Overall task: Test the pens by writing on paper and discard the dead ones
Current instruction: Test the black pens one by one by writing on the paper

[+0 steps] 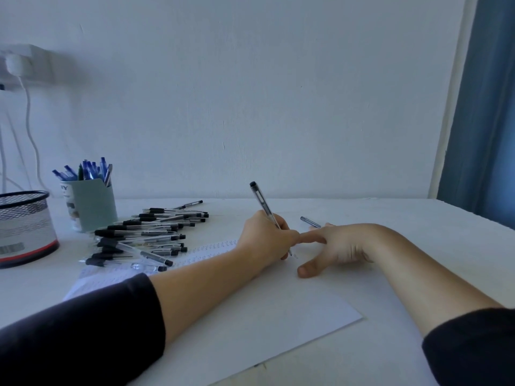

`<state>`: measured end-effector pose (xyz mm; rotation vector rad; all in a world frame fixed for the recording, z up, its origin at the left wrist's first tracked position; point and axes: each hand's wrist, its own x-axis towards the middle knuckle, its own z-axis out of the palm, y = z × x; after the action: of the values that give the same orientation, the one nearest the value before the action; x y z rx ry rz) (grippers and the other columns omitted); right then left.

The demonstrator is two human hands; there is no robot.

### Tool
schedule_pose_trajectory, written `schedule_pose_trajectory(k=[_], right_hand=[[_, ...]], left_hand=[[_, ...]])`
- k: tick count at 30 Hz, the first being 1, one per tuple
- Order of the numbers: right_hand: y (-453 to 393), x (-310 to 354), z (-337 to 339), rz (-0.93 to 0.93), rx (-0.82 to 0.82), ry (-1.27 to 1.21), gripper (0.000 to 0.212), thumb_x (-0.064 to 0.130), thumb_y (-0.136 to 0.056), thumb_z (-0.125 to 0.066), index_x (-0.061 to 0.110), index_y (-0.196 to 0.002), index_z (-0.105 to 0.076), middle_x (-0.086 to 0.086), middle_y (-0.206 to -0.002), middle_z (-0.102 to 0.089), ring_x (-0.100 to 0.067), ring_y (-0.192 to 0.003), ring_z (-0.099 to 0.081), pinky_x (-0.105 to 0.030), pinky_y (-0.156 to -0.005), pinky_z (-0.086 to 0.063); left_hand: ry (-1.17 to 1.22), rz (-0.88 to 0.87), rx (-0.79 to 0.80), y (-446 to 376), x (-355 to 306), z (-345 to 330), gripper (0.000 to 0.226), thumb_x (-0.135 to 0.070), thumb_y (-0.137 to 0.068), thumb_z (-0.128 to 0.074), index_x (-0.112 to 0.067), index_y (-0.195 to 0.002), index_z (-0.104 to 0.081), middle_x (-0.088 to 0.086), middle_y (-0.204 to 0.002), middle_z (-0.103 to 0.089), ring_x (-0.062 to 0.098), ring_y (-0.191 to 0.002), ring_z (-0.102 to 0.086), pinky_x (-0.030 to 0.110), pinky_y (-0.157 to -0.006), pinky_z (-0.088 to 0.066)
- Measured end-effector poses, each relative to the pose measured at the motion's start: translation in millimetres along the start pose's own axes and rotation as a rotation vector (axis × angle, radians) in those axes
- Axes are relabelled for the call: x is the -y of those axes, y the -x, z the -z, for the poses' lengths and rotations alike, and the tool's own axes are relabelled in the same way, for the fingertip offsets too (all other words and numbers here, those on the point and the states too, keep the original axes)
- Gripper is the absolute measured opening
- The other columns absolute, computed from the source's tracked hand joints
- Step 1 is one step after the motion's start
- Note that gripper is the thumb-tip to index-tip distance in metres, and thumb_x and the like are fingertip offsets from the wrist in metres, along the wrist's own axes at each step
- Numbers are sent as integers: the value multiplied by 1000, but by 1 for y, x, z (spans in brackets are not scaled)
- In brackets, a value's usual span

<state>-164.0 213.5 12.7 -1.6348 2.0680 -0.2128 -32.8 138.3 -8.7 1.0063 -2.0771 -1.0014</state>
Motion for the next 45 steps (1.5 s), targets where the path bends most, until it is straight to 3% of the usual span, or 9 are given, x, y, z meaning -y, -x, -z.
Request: schedule_pose_trajectory(k=[7, 18, 31, 45], right_hand=[[-1, 0, 0, -3, -2, 1, 79, 55, -70, -74, 57, -138, -34, 9, -154, -20, -16, -143, -18, -36, -115, -20], [-1, 0, 0, -9, 4, -22, 81, 54, -70, -75, 54, -140, -33, 9, -153, -22, -16, -143, -20, -37, -114, -22], [-5, -3, 0, -11, 2, -43, 84, 54, -68, -76, 52, -140, -34, 9, -154, -22, -16, -143, -19, -38, -115, -20], [-1, 0, 0, 8, 6, -55, 72, 49, -72, -76, 58, -133, -39, 10, -152, -23, -15, -143, -20, -35, -114, -20]], left_hand=[[-32, 6, -7, 0, -2, 0, 10, -11, -76, -57, -11, -66, -60, 3, -52, -58, 10, -43, -49, 16, -44, -37], [-31, -9, -17, 1, -1, -1, 11, -13, -77, -57, -13, -67, -62, 3, -55, -61, 1, -32, -41, 9, -34, -30], [-40, -20, -3, 4, -2, -1, 12, -14, -78, -59, -12, -67, -62, 3, -55, -61, 5, -40, -45, 13, -38, -34], [-27, -49, -8, 7, -3, -1, 14, -19, -76, -62, -7, -68, -64, 5, -56, -60, 10, -45, -48, 18, -46, -37]])
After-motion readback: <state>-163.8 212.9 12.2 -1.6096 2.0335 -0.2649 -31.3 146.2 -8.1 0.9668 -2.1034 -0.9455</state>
